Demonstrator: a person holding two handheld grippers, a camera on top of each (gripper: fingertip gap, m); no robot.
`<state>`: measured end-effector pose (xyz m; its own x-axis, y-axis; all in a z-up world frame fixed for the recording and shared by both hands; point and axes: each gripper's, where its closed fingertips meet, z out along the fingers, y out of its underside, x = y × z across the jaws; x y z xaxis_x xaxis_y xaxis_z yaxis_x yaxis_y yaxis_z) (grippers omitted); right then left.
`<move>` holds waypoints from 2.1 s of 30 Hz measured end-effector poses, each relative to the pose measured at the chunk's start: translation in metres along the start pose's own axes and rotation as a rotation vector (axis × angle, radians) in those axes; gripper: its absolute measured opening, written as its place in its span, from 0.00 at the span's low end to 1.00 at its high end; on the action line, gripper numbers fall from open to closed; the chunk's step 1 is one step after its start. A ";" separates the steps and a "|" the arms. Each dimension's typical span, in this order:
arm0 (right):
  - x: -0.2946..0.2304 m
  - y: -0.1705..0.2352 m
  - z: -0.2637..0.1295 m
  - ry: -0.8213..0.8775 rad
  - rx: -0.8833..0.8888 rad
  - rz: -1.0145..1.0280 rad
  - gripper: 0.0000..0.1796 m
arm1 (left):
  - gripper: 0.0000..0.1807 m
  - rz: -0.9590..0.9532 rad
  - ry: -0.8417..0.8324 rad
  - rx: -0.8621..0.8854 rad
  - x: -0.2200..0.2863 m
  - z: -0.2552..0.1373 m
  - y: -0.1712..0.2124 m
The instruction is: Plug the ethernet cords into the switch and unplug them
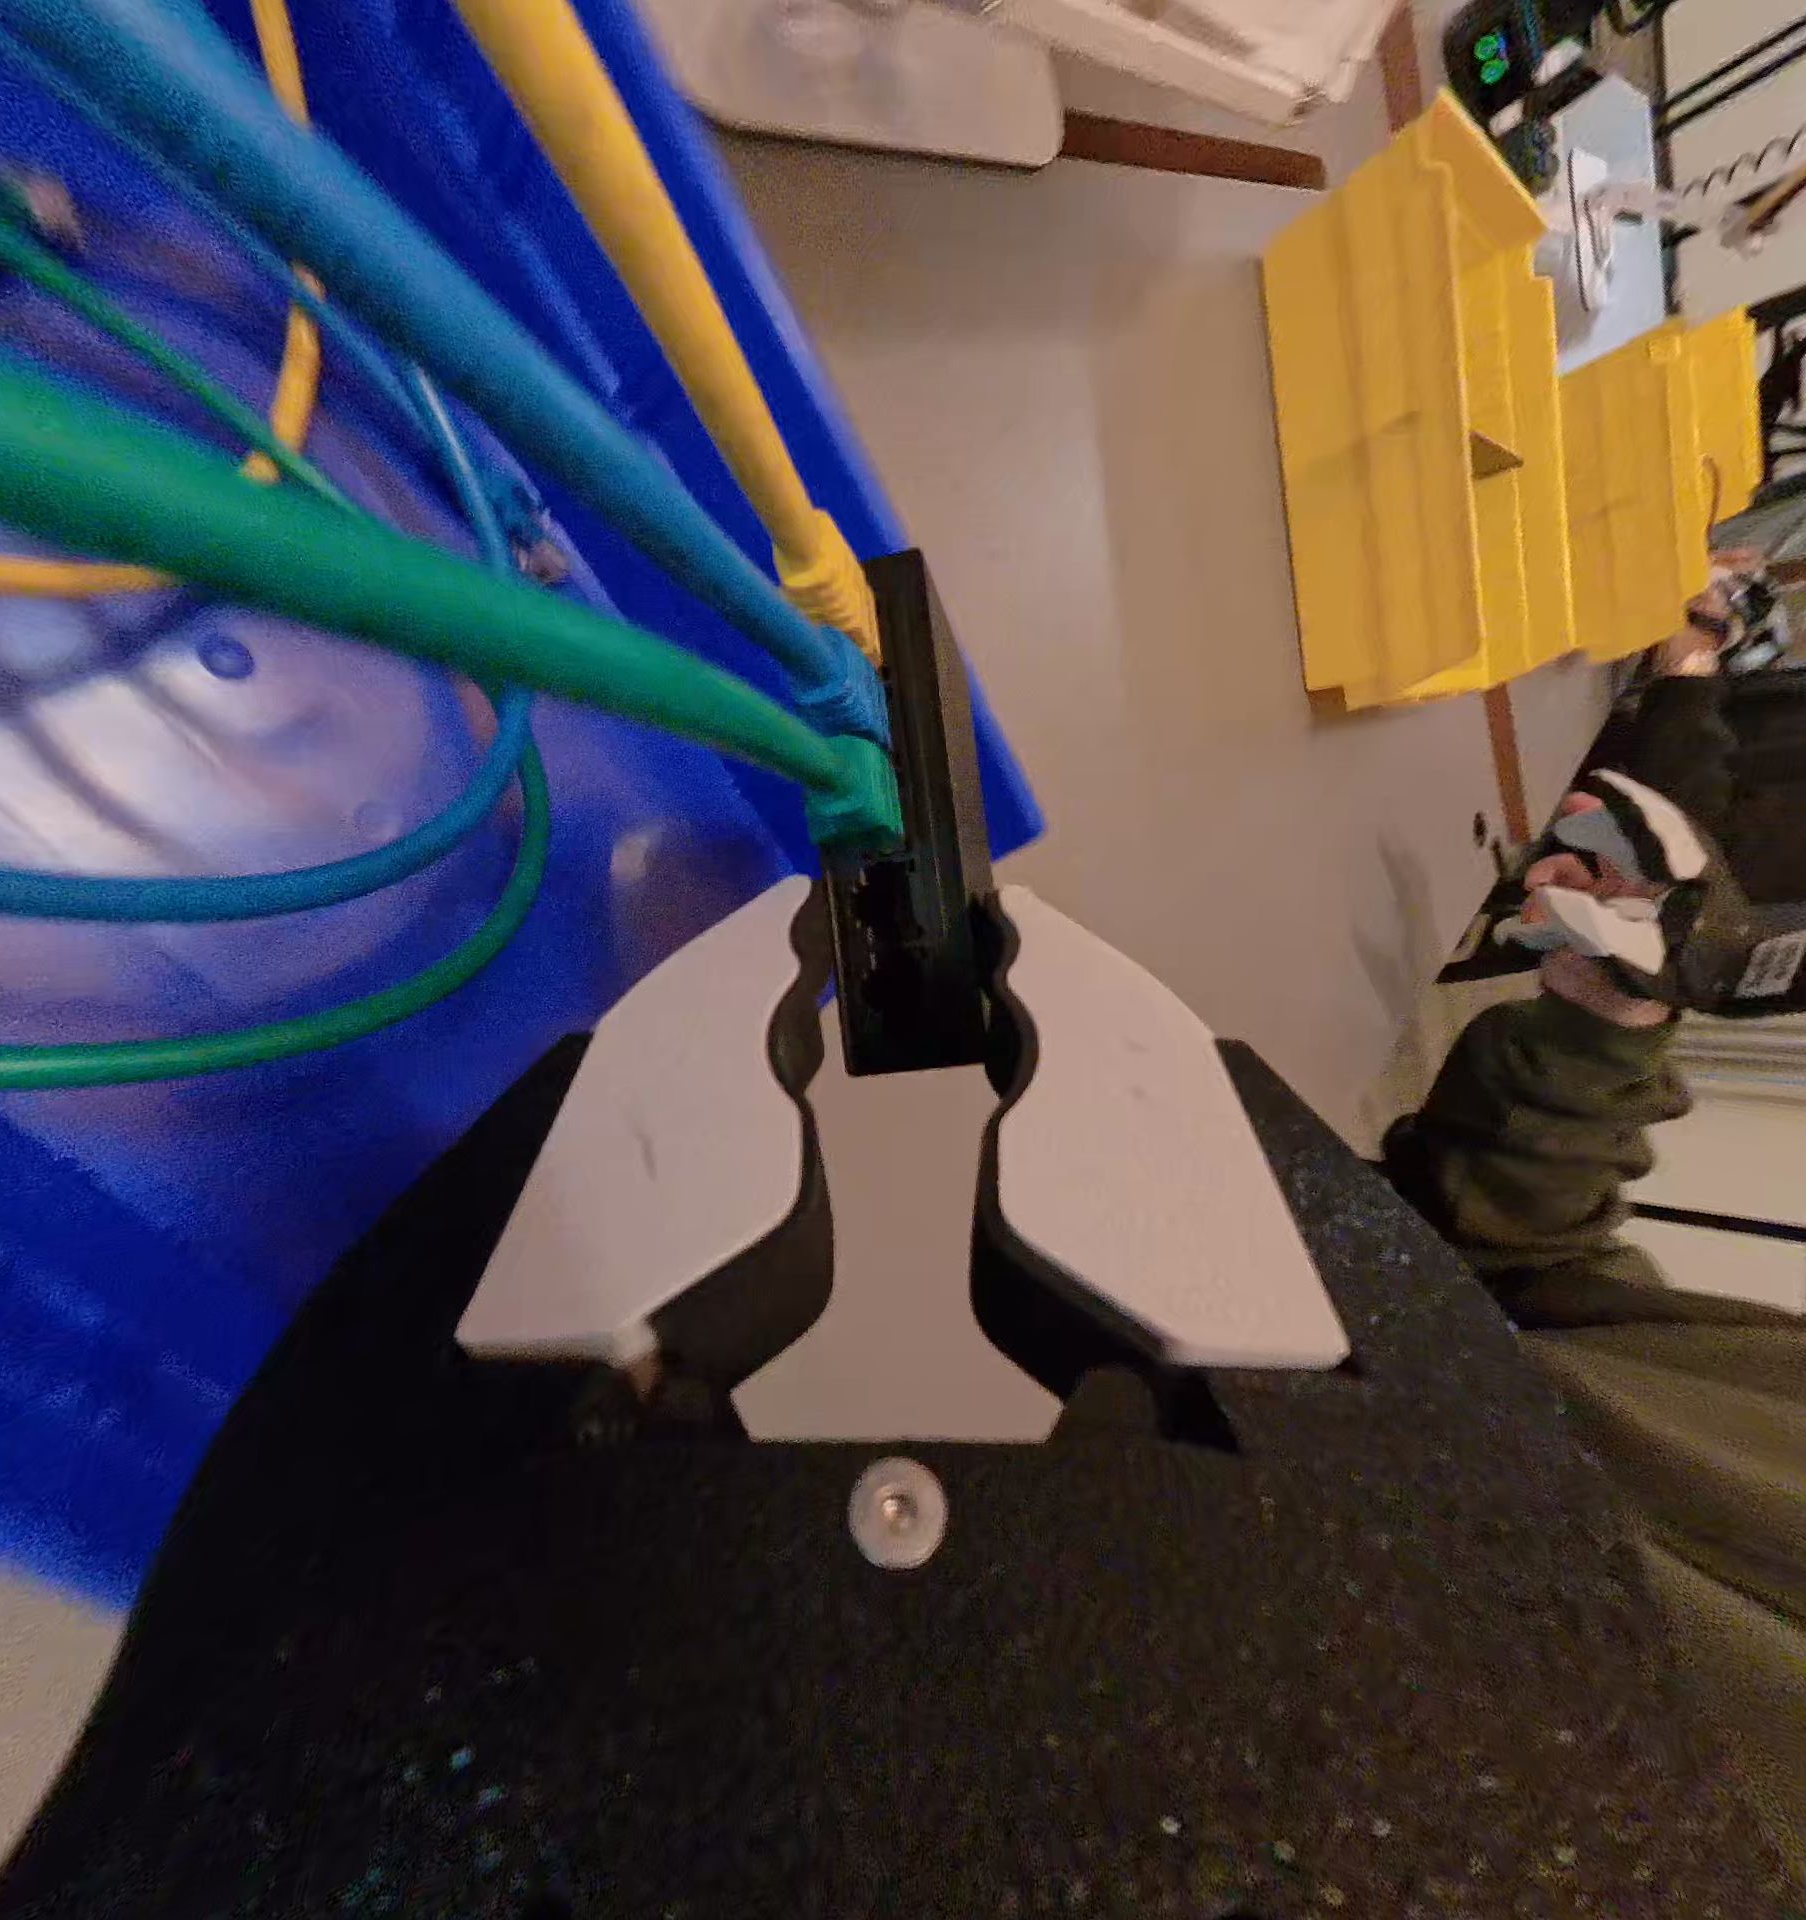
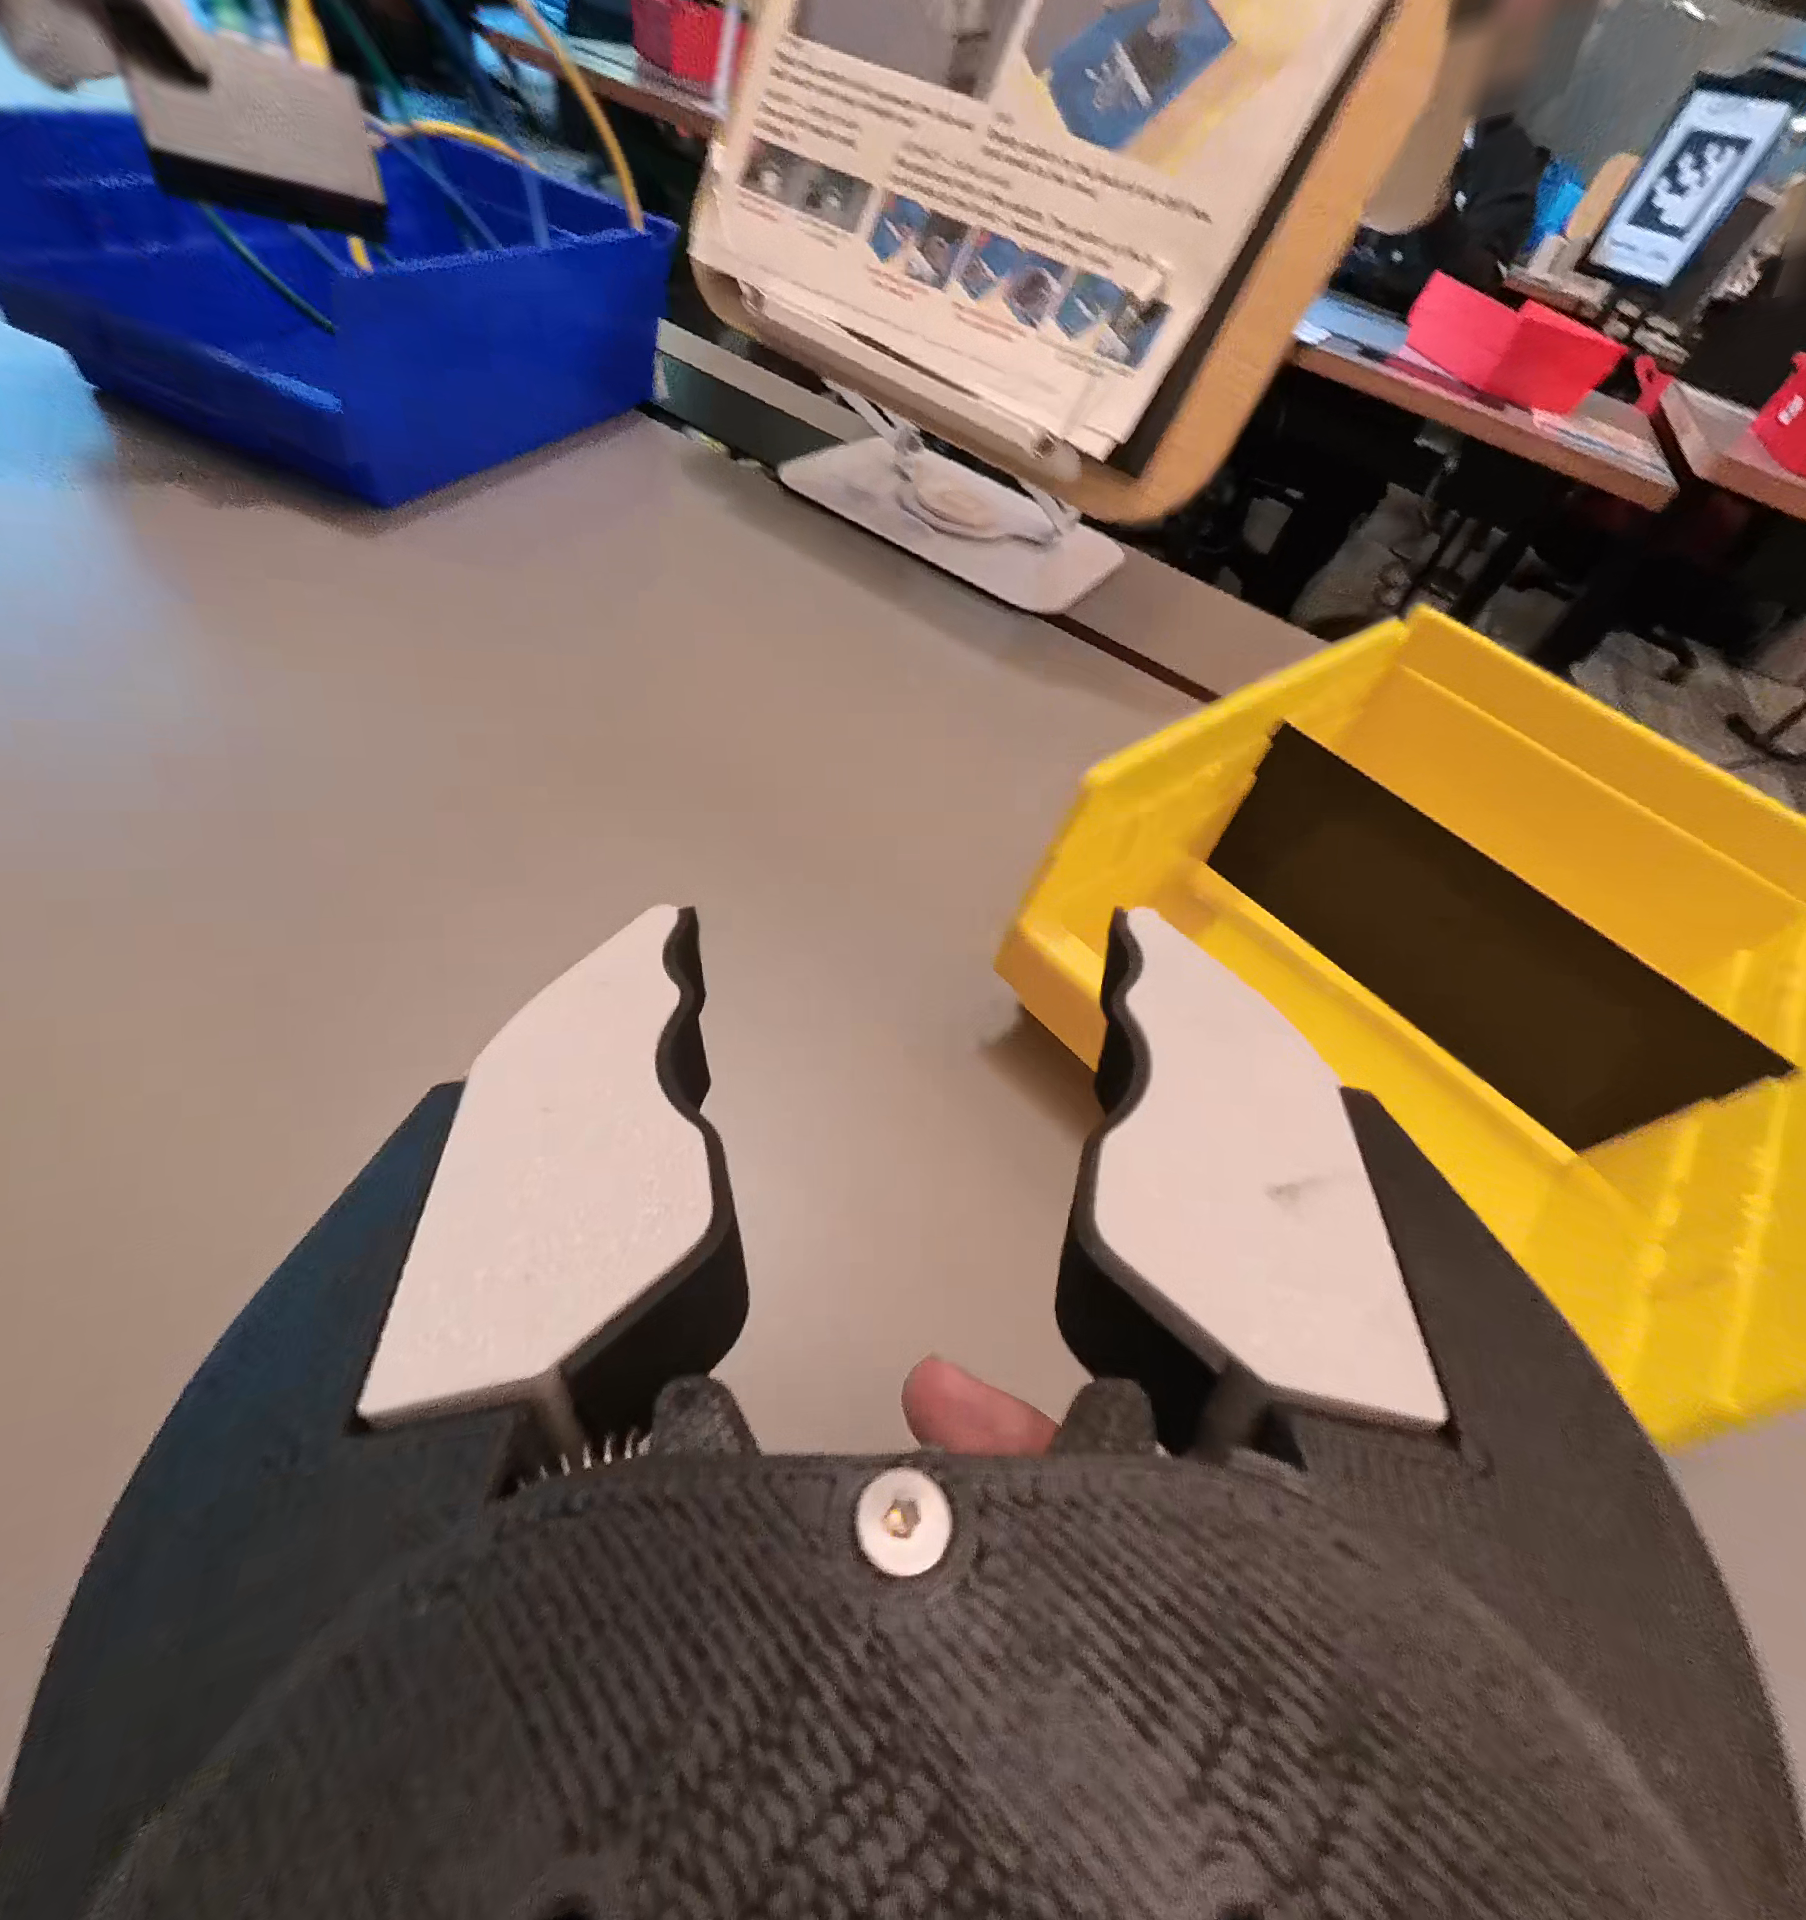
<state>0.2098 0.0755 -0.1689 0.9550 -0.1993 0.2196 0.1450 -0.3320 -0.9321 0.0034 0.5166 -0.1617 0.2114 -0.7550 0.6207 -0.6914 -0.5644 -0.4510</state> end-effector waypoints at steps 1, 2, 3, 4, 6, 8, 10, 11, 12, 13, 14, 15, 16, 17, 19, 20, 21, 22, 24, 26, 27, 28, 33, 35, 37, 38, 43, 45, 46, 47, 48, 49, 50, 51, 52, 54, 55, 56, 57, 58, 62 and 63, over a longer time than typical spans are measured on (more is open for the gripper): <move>-0.009 -0.007 0.003 -0.022 0.015 -0.007 0.41 | 0.15 0.050 -0.009 0.015 0.012 -0.012 -0.002; -0.018 -0.014 0.005 -0.045 0.032 -0.008 0.41 | 0.15 0.098 -0.011 0.028 0.024 -0.023 -0.003; -0.028 -0.024 0.009 -0.074 0.057 -0.005 0.41 | 0.15 0.147 -0.009 0.042 0.039 -0.034 -0.004; -0.040 -0.036 0.012 -0.109 0.091 0.001 0.41 | 0.15 0.197 -0.009 0.058 0.053 -0.045 -0.004; -0.060 -0.063 0.020 -0.175 0.156 0.027 0.40 | 0.15 0.287 -0.012 0.097 0.083 -0.065 -0.007; -0.083 -0.096 0.026 -0.256 0.226 0.048 0.41 | 0.15 0.368 0.014 0.144 0.117 -0.084 -0.010; -0.102 -0.133 0.028 -0.319 0.298 0.064 0.41 | 0.15 0.450 0.040 0.170 0.153 -0.100 -0.009; -0.111 -0.151 0.029 -0.349 0.330 0.075 0.41 | 0.15 0.489 0.050 0.167 0.170 -0.104 -0.007; -0.120 -0.170 0.029 -0.386 0.364 0.089 0.41 | 0.15 0.523 0.070 0.151 0.187 -0.106 -0.002; -0.129 -0.187 0.029 -0.423 0.388 0.106 0.41 | 0.15 0.557 0.096 0.128 0.203 -0.105 0.004; -0.138 -0.201 0.030 -0.459 0.400 0.122 0.41 | 0.15 0.585 0.116 0.107 0.218 -0.103 0.009; -0.146 -0.214 0.030 -0.493 0.413 0.129 0.42 | 0.15 0.605 0.131 0.083 0.231 -0.099 0.015; -0.152 -0.226 0.031 -0.513 0.425 0.130 0.41 | 0.15 0.629 0.152 0.048 0.242 -0.093 0.023; -0.156 -0.235 0.033 -0.516 0.426 0.127 0.41 | 0.15 0.656 0.176 0.015 0.253 -0.087 0.031; -0.163 -0.248 0.037 -0.534 0.424 0.117 0.44 | 0.15 0.700 0.202 -0.029 0.272 -0.071 0.045; -0.164 -0.252 0.039 -0.542 0.418 0.130 0.44 | 0.15 0.728 0.205 -0.048 0.279 -0.063 0.051; -0.162 -0.256 0.041 -0.545 0.423 0.156 0.45 | 0.15 0.750 0.213 -0.059 0.286 -0.056 0.057; -0.160 -0.260 0.042 -0.556 0.438 0.193 0.45 | 0.15 0.767 0.227 -0.068 0.292 -0.048 0.062; -0.154 -0.260 0.044 -0.574 0.433 0.267 0.43 | 0.15 0.797 0.253 -0.097 0.301 -0.033 0.071; -0.153 -0.248 0.046 -0.601 0.396 0.290 0.43 | 0.15 0.816 0.270 -0.125 0.303 -0.016 0.079; -0.153 -0.241 0.047 -0.616 0.379 0.295 0.43 | 0.15 0.828 0.284 -0.143 0.303 -0.008 0.084; -0.152 -0.233 0.047 -0.624 0.366 0.302 0.43 | 0.15 0.840 0.304 -0.156 0.304 -0.001 0.090; -0.137 -0.210 0.033 -0.586 0.374 0.329 0.41 | 0.15 0.823 0.337 -0.128 0.304 0.015 0.100; -0.136 -0.204 0.025 -0.595 0.367 0.332 0.41 | 0.15 0.825 0.381 -0.134 0.304 0.010 0.104; -0.136 -0.200 0.019 -0.593 0.366 0.324 0.40 | 0.15 0.816 0.367 -0.111 0.301 0.004 0.099; -0.137 -0.199 0.016 -0.590 0.369 0.311 0.40 | 0.15 0.815 0.369 -0.092 0.300 -0.002 0.097; -0.145 -0.189 0.007 -0.597 0.357 0.255 0.40 | 0.15 0.730 0.279 0.161 0.292 -0.054 0.045; -0.145 -0.184 0.007 -0.596 0.349 0.243 0.40 | 0.15 0.710 0.193 0.263 0.285 -0.084 0.015; -0.145 -0.181 0.007 -0.593 0.343 0.244 0.40 | 0.15 0.710 0.127 0.306 0.280 -0.099 0.001; -0.144 -0.179 0.007 -0.587 0.340 0.244 0.40 | 0.15 0.720 0.053 0.339 0.276 -0.115 -0.012; -0.143 -0.177 0.008 -0.583 0.340 0.241 0.40 | 0.15 0.729 -0.010 0.371 0.274 -0.130 -0.024; -0.142 -0.175 0.008 -0.578 0.337 0.241 0.40 | 0.15 0.737 -0.048 0.403 0.276 -0.145 -0.034; -0.141 -0.172 0.009 -0.573 0.334 0.244 0.40 | 0.15 0.755 -0.064 0.431 0.282 -0.158 -0.042; -0.139 -0.170 0.010 -0.571 0.333 0.248 0.40 | 0.15 0.781 -0.078 0.466 0.291 -0.170 -0.050; -0.137 -0.169 0.011 -0.568 0.334 0.251 0.40 | 0.15 0.808 -0.098 0.504 0.299 -0.182 -0.057; -0.133 -0.166 0.015 -0.550 0.337 0.259 0.39 | 0.15 0.856 -0.159 0.540 0.310 -0.199 -0.073; -0.132 -0.164 0.017 -0.544 0.333 0.263 0.39 | 0.15 0.870 -0.198 0.551 0.313 -0.207 -0.080; -0.131 -0.163 0.019 -0.544 0.327 0.269 0.39 | 0.15 0.874 -0.226 0.558 0.316 -0.213 -0.086; -0.132 -0.161 0.019 -0.545 0.322 0.272 0.39 | 0.15 0.879 -0.243 0.571 0.321 -0.220 -0.090; -0.132 -0.159 0.020 -0.542 0.318 0.266 0.39 | 0.15 0.887 -0.256 0.597 0.326 -0.227 -0.093; -0.130 -0.151 0.023 -0.528 0.296 0.258 0.39 | 0.15 0.901 -0.157 0.589 0.352 -0.234 -0.075; -0.129 -0.152 0.022 -0.527 0.306 0.267 0.39 | 0.15 0.908 -0.118 0.558 0.356 -0.228 -0.067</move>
<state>0.0698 0.1721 -0.0615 0.9558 0.2646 -0.1282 -0.1215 -0.0416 -0.9917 -0.0323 0.3611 0.2358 -0.1363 -0.9797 -0.1469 -0.2164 0.1741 -0.9607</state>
